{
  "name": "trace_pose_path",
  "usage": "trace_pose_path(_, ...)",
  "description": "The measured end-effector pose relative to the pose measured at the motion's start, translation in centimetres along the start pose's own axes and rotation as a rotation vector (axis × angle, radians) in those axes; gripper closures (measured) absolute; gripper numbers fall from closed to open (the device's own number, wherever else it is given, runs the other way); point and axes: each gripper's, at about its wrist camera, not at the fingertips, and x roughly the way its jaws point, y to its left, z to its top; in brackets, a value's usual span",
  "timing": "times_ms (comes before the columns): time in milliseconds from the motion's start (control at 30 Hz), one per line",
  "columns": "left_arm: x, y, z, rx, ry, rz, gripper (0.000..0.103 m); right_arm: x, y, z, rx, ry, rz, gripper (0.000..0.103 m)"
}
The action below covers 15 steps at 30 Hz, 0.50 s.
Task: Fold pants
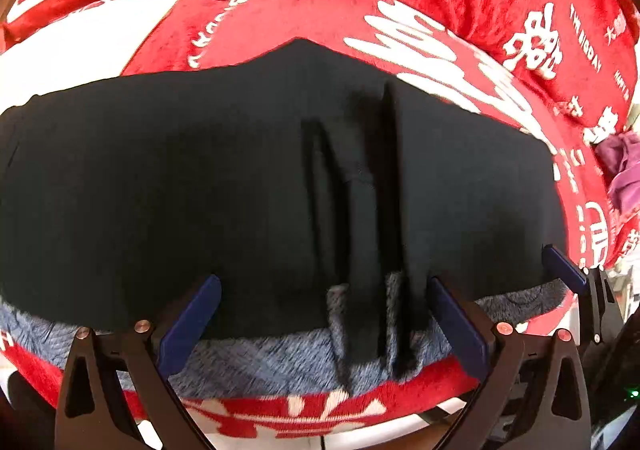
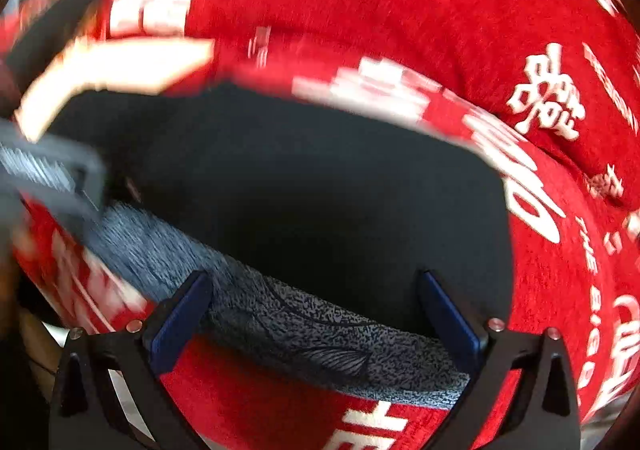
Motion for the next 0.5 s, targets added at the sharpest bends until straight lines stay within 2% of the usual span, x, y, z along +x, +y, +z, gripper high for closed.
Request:
trace_pose_path(67,-2.0,1.5,-0.9,-0.026,-0.061,-0.041,0.000,-1.2,0.2,0.4,0.004,-0.023,-0.005,0.000)
trace_pose_path(167,-3.9,5.0,-2.0,-0.103,-0.118,-0.025,0.000,-3.1,0.4,1.3,0.030,-0.087,0.035,0.000)
trace_pose_path(267,-4.2,8.8,-2.5,-0.210,-0.120,-0.022,0.000,-3.6,2.2,3.0,-0.034,-0.127,0.033,0.000)
trace_pose_path(333,-4.2,11.3,-2.9,-0.278,-0.122,-0.008,0.000,-2.2,3.9,4.3,-0.095,-0.108,-0.002,0.000)
trace_pose_path(400,-4.3,12.8,-3.2,-0.314,-0.118,-0.001,0.000,0.8,5.6,5.3,-0.147,-0.046,-0.014,0.000)
trace_pose_path(433,-4.6,13.0,-3.2,-0.323,-0.125,0.000,0.000,1.7,5.9,5.6,-0.149,-0.022,-0.011,0.000)
trace_pose_path(500,-5.9,13.4,-3.6,-0.325,-0.168,0.012,0.000,1.6,5.2,6.9,-0.072,-0.007,0.029,0.000)
